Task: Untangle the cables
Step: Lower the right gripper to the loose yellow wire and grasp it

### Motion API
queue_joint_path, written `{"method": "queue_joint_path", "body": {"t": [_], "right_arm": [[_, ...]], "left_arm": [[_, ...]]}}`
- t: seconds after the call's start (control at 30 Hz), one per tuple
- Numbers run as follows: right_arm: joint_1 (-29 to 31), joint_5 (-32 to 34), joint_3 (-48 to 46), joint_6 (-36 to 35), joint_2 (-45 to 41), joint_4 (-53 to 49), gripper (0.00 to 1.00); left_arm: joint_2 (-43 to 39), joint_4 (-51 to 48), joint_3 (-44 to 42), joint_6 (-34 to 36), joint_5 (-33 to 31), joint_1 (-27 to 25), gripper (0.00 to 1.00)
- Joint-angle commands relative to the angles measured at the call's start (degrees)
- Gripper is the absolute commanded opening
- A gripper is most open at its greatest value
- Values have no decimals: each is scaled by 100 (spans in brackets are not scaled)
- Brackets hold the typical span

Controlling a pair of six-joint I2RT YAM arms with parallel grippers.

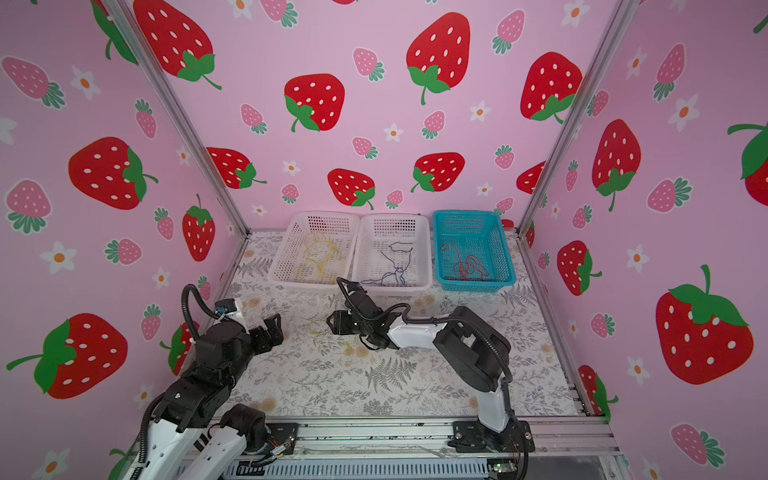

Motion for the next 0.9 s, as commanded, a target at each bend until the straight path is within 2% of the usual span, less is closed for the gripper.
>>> {"method": "queue_joint_path", "body": {"t": [0.0,0.43,0.5,0.87], "right_arm": [[-68,2,175,424,259,211,57],[-125,316,529,157,648,329,52],[-130,389,534,79,643,329,45],[-226,369,623,-18,759,365,30]], "left_arm": [[-88,83,-38,35,-37,-20,99],[-231,394,-249,431,554,-21,99],[-241,405,-254,438,590,-25,99],[-215,381,-245,438,547,-24,99]]}}
